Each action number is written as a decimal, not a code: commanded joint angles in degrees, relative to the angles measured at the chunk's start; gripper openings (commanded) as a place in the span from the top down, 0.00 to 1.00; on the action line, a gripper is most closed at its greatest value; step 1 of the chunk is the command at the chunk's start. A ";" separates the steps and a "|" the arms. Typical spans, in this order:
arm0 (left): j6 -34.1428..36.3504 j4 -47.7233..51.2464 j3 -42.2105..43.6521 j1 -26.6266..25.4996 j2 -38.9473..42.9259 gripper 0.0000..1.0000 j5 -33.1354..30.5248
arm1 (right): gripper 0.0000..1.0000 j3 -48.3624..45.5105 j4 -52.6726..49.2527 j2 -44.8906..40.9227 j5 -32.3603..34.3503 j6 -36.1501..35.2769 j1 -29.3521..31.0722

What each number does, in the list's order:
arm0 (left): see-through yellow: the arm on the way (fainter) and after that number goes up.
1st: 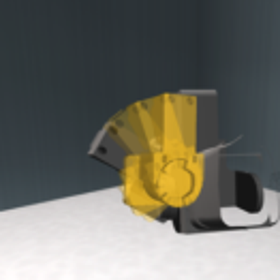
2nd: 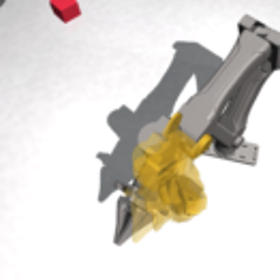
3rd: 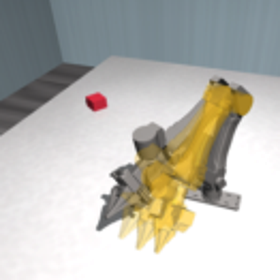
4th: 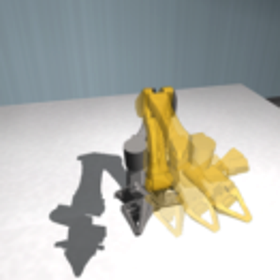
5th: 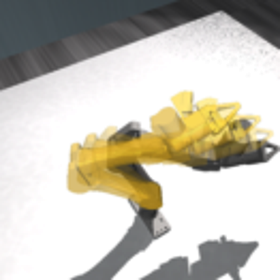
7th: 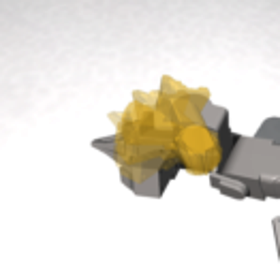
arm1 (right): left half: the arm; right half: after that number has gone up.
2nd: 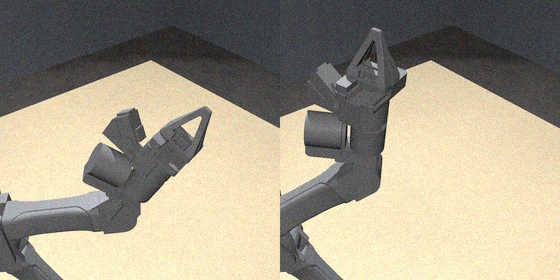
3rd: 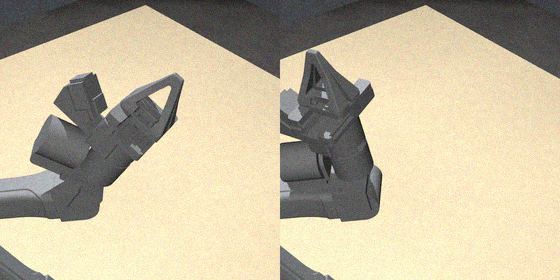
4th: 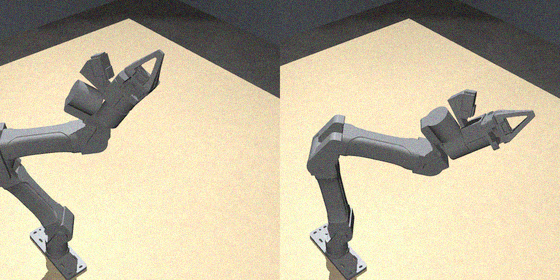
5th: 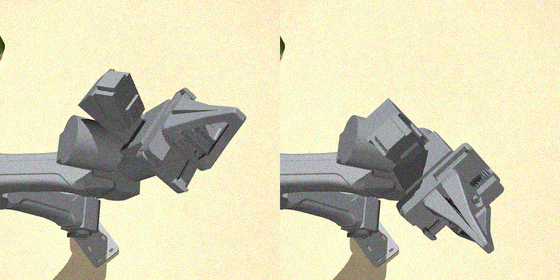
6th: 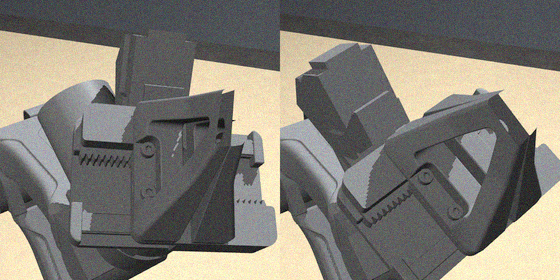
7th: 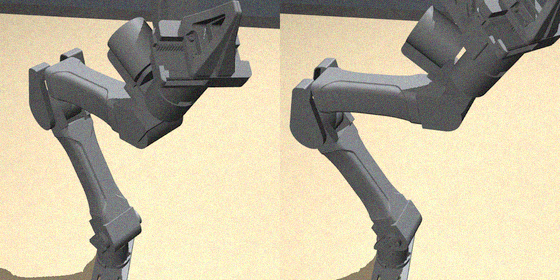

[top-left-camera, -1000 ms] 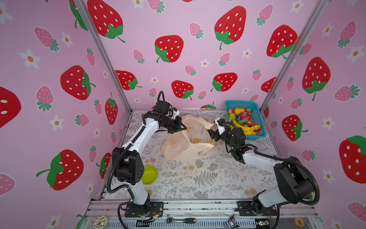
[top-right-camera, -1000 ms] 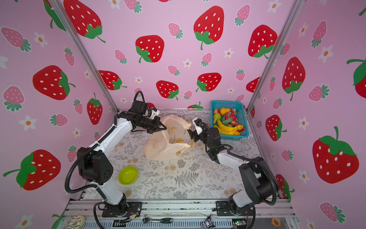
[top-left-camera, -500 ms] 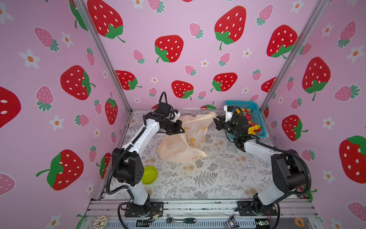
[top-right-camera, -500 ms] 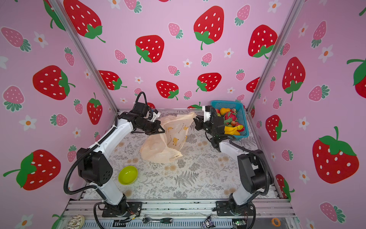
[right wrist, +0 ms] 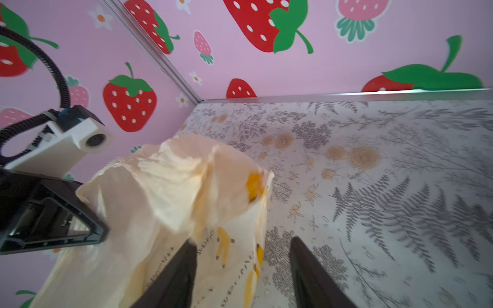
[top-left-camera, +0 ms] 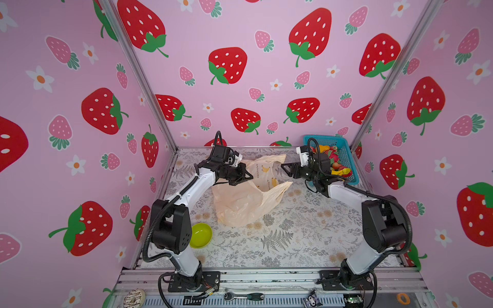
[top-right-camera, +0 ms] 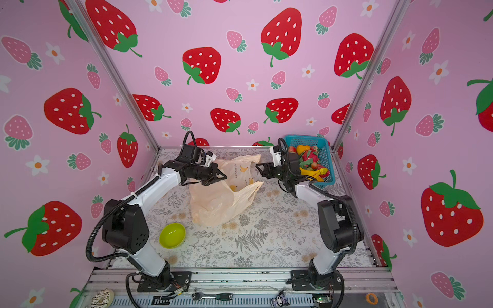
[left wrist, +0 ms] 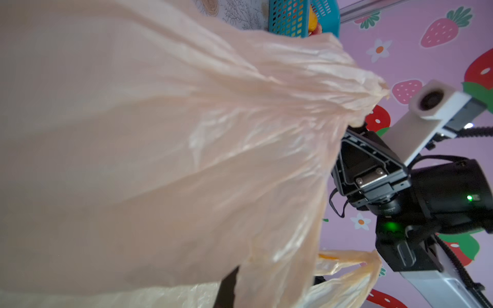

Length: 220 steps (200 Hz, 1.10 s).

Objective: Place the fake fruits into the plastic bag and tie a complex knot

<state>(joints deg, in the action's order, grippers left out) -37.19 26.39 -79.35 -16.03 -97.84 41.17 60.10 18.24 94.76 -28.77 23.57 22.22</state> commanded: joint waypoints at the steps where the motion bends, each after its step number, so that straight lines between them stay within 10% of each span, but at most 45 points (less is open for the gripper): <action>1: -7.50 -6.80 0.16 0.16 2.05 1.00 0.88 | 0.30 -1.32 -10.54 -6.03 6.74 -8.72 -0.35; 78: -3.86 -3.55 -2.05 0.56 0.28 1.00 0.71 | 0.03 -4.04 -18.68 -15.14 19.98 -7.48 -12.01; 141: -0.30 -1.12 -1.64 0.55 2.01 1.00 1.04 | 0.04 3.50 -19.95 -3.01 27.73 3.70 -26.28; 220: -0.52 -1.34 -1.16 0.52 2.74 1.00 1.20 | 0.08 3.41 -16.65 3.17 26.04 7.65 -27.53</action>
<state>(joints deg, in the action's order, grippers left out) -38.52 24.45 -79.31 -15.64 -96.79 41.19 62.83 -0.62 96.60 -0.82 28.01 -5.10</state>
